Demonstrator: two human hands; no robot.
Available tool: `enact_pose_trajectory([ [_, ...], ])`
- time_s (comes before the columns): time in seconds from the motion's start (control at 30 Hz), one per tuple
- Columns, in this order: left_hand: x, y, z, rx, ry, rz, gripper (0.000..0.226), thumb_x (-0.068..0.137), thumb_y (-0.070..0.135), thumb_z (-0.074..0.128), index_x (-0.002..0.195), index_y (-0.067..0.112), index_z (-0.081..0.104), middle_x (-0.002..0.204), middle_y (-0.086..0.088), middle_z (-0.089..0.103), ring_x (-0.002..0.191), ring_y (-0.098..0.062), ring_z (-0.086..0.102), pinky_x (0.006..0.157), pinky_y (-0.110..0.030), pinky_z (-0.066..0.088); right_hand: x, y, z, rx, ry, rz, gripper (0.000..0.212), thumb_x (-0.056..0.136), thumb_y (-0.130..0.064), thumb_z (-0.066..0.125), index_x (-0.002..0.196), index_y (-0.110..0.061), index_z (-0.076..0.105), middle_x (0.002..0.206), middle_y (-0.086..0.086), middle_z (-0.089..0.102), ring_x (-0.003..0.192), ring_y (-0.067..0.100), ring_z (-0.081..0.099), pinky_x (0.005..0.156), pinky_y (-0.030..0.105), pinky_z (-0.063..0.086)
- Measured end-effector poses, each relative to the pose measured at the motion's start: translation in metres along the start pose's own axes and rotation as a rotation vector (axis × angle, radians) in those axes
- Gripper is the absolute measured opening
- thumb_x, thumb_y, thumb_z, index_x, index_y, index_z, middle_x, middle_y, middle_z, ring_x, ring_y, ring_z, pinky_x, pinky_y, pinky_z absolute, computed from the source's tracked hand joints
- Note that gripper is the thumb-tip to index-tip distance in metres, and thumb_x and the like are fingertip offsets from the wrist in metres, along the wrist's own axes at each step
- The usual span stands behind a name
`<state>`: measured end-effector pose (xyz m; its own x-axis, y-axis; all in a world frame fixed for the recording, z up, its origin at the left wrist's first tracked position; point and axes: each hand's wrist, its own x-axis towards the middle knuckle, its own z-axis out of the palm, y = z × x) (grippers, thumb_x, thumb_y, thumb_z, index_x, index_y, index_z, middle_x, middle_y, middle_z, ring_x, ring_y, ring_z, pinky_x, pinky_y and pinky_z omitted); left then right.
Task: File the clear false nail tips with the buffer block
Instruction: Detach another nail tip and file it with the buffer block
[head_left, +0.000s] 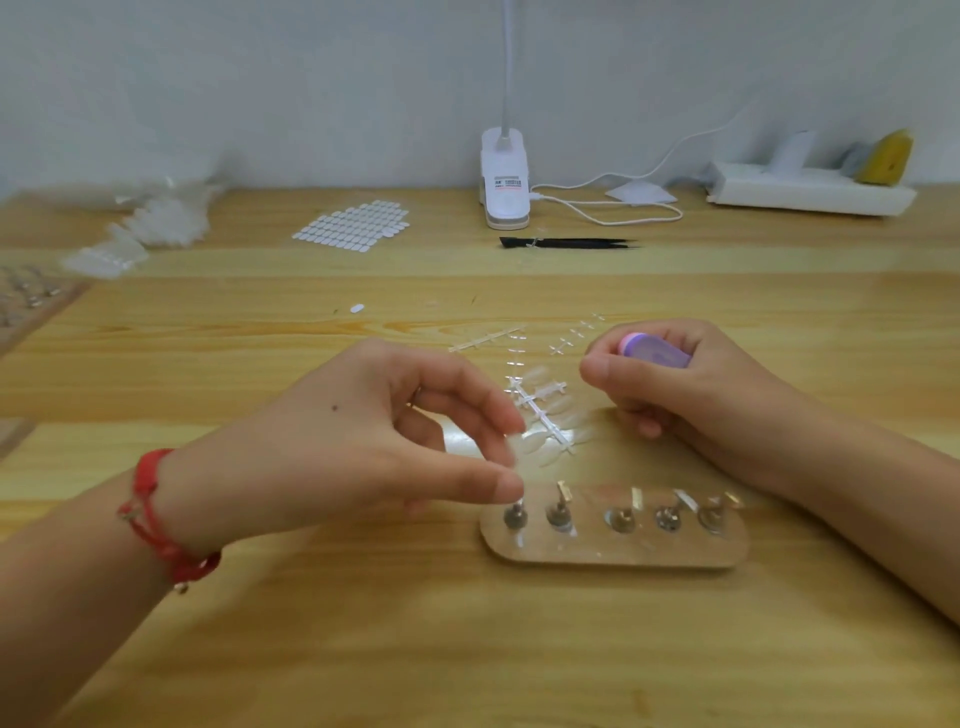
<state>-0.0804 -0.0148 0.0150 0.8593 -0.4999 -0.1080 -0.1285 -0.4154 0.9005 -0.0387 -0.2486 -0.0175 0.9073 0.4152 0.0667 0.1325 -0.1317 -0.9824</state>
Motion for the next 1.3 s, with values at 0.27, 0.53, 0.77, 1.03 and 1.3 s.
enact_pose_trajectory([
  [0.27,-0.01,-0.003,0.011,0.065,0.1,0.029,0.037,0.051,0.051,0.081,0.083,0.037,0.071,0.074,0.011,0.071,0.042,0.0,0.048,0.043,-0.009,0.035,-0.001,0.001,0.0,0.009,0.002,-0.02,0.023,0.062,-0.047,0.076,0.064,-0.025,0.071,0.055,-0.015,0.055,0.047,0.006,0.041,0.046,0.013,0.038],
  [0.53,-0.011,0.0,0.011,-0.058,0.049,-0.042,0.038,0.051,0.04,0.087,0.083,0.029,0.07,0.074,0.004,0.072,0.041,-0.008,0.055,0.037,-0.017,0.039,-0.002,0.002,-0.001,0.004,0.009,-0.016,0.023,0.063,-0.048,0.076,0.065,-0.025,0.071,0.06,-0.017,0.058,0.049,0.006,0.043,0.047,0.013,0.039],
  [0.77,-0.009,-0.002,0.013,-0.089,0.047,-0.025,0.037,0.05,0.037,0.086,0.081,0.026,0.071,0.071,0.0,0.071,0.041,-0.006,0.05,0.036,-0.018,0.039,-0.001,0.002,0.001,0.008,0.019,-0.016,0.021,0.063,-0.046,0.076,0.065,-0.026,0.071,0.056,-0.018,0.056,0.047,0.006,0.042,0.046,0.014,0.039],
  [1.03,-0.008,-0.008,0.017,-0.073,0.049,-0.028,0.036,0.053,0.038,0.087,0.082,0.027,0.07,0.071,0.003,0.071,0.046,-0.004,0.051,0.036,-0.019,0.039,-0.001,0.001,0.001,0.004,0.024,-0.017,0.022,0.062,-0.046,0.077,0.066,-0.025,0.072,0.058,-0.016,0.058,0.048,0.008,0.042,0.046,0.014,0.039],
  [1.3,-0.006,-0.01,0.018,-0.097,0.033,-0.031,0.034,0.054,0.038,0.086,0.081,0.026,0.07,0.071,0.003,0.071,0.043,-0.003,0.05,0.037,-0.018,0.039,-0.001,0.001,0.001,0.006,0.02,-0.022,0.022,0.063,-0.046,0.076,0.066,-0.025,0.071,0.057,-0.015,0.056,0.048,0.007,0.041,0.047,0.014,0.039],
])
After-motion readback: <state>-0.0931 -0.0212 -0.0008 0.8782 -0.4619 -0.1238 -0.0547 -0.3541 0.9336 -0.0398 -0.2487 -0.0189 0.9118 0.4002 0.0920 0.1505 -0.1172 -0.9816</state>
